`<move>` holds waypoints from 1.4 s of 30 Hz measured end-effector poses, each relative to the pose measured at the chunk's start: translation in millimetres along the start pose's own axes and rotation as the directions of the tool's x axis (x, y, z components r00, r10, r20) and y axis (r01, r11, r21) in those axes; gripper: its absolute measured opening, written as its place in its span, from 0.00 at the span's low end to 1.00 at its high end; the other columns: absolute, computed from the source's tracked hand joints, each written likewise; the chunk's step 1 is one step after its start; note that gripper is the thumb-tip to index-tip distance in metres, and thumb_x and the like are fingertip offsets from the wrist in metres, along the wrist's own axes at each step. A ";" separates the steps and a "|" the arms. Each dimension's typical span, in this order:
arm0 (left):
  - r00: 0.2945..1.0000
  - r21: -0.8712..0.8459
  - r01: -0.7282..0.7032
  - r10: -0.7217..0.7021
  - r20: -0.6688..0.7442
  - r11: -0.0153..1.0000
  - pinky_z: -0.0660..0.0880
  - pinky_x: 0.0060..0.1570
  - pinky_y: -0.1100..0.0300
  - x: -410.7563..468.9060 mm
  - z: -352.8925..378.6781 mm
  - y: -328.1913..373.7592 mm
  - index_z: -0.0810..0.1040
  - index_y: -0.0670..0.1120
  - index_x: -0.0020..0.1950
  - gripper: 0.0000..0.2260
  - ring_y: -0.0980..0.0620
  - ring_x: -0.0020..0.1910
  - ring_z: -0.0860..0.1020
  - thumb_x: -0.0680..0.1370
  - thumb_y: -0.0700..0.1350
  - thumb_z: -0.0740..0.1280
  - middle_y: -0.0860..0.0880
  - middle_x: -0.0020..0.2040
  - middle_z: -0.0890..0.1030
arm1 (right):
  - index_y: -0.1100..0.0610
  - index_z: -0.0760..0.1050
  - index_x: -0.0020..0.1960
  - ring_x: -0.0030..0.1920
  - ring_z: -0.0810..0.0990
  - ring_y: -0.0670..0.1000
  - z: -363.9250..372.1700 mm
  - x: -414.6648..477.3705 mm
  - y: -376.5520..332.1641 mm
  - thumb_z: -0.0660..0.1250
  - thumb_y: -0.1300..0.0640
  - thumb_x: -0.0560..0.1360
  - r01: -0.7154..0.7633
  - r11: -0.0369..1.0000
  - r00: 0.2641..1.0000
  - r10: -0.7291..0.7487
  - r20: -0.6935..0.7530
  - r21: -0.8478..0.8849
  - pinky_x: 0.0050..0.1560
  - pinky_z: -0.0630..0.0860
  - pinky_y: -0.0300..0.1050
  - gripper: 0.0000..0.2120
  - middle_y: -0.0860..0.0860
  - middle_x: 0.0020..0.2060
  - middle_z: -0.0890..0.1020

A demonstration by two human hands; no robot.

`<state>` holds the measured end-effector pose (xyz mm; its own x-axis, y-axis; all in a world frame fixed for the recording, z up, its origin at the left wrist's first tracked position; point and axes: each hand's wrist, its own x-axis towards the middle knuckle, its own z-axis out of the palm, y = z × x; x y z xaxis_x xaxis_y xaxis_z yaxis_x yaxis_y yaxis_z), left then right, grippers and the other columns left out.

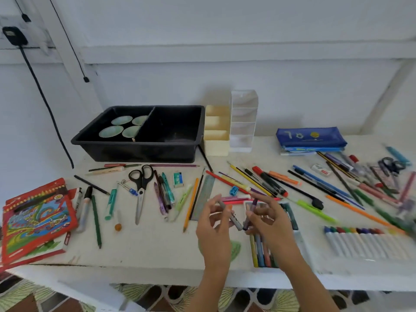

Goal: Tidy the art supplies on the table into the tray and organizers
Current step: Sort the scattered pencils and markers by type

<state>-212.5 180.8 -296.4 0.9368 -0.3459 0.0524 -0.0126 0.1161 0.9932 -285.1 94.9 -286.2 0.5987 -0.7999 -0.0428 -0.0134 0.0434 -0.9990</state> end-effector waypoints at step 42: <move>0.752 0.627 -0.627 0.149 0.643 0.462 0.39 0.73 0.60 -59.1 47.5 -62.0 0.62 0.50 0.74 0.25 0.57 0.75 0.47 0.80 0.54 0.43 0.56 0.74 0.58 | 0.50 0.66 0.71 0.45 0.60 0.43 -96.4 -37.0 78.1 0.57 0.56 0.77 0.395 0.564 0.878 -0.464 0.117 -0.726 0.45 0.64 0.31 0.22 0.45 0.50 0.71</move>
<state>-283.8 149.8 -356.1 0.4776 -0.8410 0.2544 -0.8127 -0.3129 0.4916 -385.5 70.2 -364.1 0.6256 -0.6525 0.4277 -0.3526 -0.7255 -0.5910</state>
